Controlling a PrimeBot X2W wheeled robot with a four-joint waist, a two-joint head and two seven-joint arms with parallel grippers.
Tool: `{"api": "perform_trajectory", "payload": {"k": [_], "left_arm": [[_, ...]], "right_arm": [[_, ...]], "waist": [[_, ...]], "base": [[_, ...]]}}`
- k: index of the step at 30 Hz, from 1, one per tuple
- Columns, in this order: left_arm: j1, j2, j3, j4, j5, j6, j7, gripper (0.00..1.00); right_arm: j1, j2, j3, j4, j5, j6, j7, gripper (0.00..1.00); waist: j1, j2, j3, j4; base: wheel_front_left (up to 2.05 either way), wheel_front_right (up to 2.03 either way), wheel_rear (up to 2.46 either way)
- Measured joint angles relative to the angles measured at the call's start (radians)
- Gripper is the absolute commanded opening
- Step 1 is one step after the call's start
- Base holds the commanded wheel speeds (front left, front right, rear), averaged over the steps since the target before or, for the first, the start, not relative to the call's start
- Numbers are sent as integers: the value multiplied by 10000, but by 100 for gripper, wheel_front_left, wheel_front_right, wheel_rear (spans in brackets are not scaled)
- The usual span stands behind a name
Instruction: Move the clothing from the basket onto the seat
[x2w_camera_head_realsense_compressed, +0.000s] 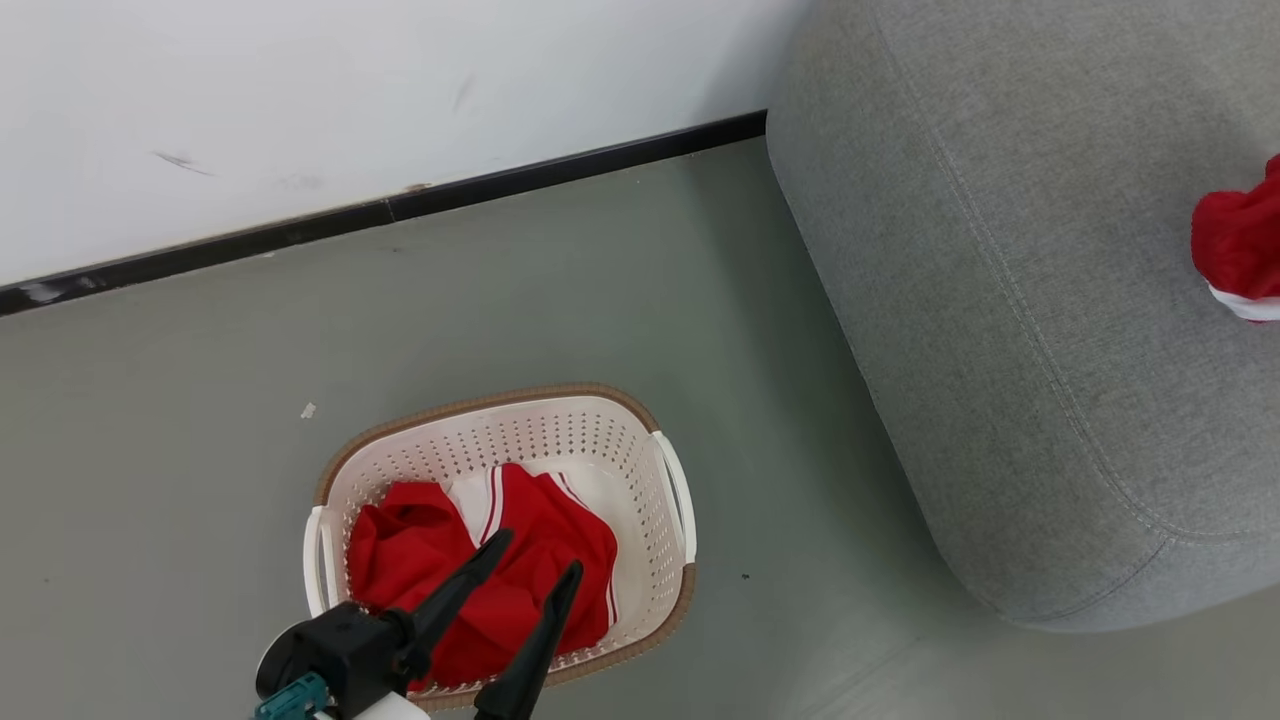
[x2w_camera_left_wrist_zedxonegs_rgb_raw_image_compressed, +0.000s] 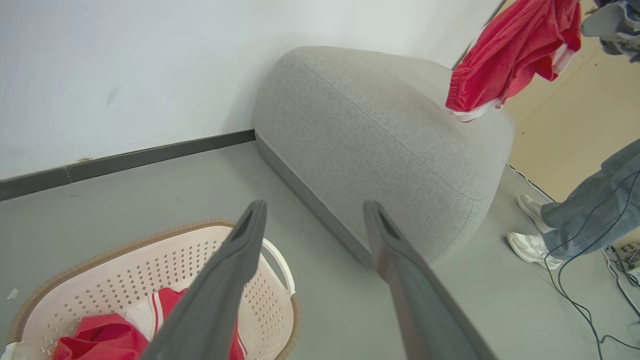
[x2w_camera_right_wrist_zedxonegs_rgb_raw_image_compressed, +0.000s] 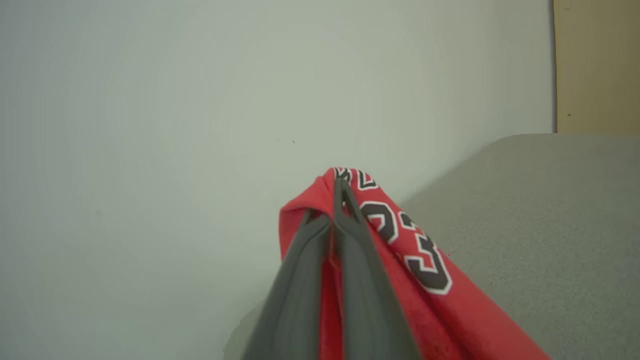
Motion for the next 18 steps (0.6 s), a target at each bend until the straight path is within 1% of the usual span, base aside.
{"api": "perform_trajectory", "payload": {"k": [3, 10, 18], "left_arm": [[-10, 50, 58, -36, 0, 0, 6, 100], [-174, 173, 163, -159, 2, -2, 79, 100], [-204, 313, 299, -219, 4, 0, 79, 100]], "right_arm": [[-329, 148, -295, 165, 151, -2, 0, 0], [-1165, 272, -840, 529, 316, 0, 98, 0], [-1681, 174, -1133, 855, 217, 0, 102, 0]], "waist": [[0, 0, 177, 1], [0, 0, 569, -3], [0, 0, 947, -6]], "base": [[0, 0, 0], [0, 0, 0], [0, 0, 0]]}}
